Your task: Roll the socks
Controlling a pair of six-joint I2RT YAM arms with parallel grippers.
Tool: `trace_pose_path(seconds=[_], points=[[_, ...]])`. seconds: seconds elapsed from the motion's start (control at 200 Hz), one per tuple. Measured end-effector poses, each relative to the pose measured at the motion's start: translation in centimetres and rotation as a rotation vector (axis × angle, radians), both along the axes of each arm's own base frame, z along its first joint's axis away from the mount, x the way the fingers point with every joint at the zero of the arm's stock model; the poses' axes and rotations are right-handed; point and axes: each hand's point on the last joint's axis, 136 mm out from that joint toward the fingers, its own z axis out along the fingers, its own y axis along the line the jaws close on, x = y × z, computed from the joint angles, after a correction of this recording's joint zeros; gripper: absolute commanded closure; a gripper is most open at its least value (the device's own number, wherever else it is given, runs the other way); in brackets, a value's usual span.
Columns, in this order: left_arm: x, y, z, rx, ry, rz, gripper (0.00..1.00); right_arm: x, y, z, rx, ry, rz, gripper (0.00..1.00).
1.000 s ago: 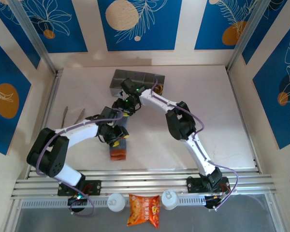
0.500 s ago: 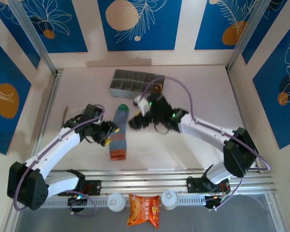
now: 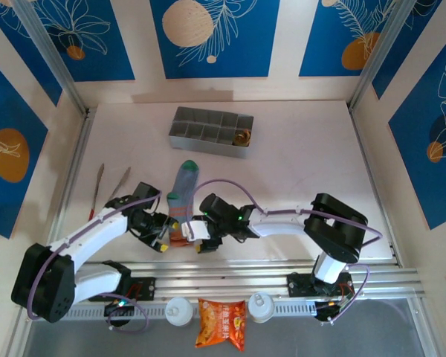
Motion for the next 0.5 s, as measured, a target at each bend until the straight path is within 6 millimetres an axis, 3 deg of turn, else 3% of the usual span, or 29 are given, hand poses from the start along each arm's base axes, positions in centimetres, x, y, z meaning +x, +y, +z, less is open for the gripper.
trace_pose_path(seconds=[0.26, 0.5], points=[[-0.7, -0.1, -2.1, -0.015, 0.059, 0.050, 0.43, -1.2, 1.3, -1.3, -0.024, -0.025, 0.039, 0.41], [-1.0, -0.3, -2.7, -0.024, 0.102, 0.087, 0.59, -0.9, 2.5, -2.4, -0.052, -0.047, 0.009, 0.64]])
